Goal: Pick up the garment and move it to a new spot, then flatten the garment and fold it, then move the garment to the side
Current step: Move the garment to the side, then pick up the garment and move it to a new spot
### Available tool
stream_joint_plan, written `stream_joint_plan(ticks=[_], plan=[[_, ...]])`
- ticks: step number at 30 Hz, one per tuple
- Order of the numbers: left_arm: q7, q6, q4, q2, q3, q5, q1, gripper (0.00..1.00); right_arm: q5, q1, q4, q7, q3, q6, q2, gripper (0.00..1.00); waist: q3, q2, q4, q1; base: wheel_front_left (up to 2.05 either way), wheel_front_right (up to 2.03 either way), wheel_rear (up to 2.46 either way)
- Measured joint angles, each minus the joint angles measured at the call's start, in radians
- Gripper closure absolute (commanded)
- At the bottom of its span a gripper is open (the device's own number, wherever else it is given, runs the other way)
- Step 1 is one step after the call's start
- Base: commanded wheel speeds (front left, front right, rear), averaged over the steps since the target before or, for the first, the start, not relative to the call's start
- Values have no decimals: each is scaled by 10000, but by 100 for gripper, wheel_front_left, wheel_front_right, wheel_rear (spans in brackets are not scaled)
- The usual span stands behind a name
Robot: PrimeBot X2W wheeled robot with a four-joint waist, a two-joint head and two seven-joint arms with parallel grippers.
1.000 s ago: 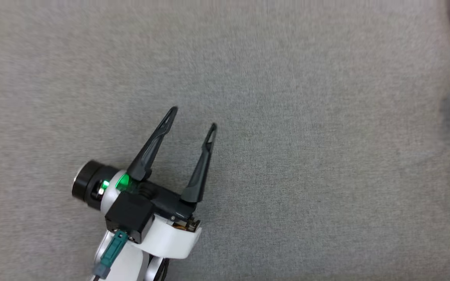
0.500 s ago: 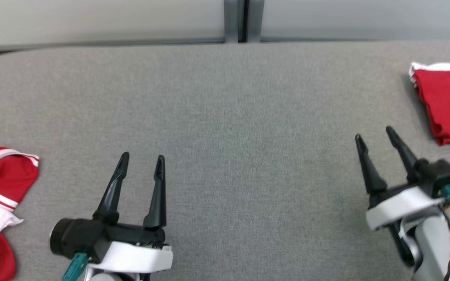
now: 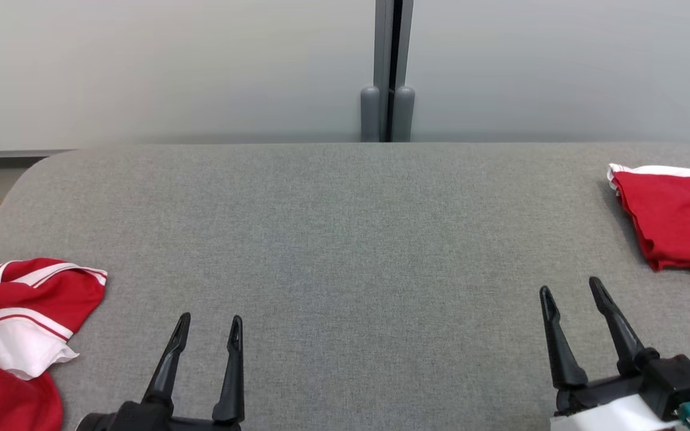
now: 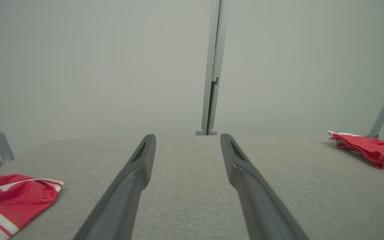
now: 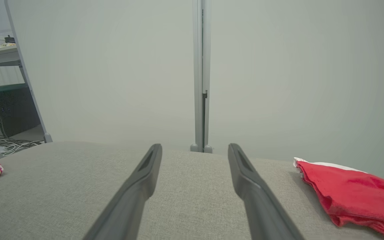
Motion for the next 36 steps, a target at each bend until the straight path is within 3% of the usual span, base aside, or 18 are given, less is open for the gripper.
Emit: stream_joint_plan(ticks=[7, 27, 36], plan=[[0, 209, 182, 0, -13, 12, 502, 0, -17, 721, -265, -23, -242, 0, 104, 0, -417, 0, 36, 0, 0, 0, 0], [0, 240, 746, 0, 148, -23, 637, 0, 134, 967, -230, -23, -337, 0, 253, 0, -600, 0, -195, 0, 0, 0, 0], [0, 222, 828, 0, 65, -17, 547, 0, 334, 1104, -84, -23, -165, 0, 146, 0, -607, 0, 37, 0, 0, 0, 0]])
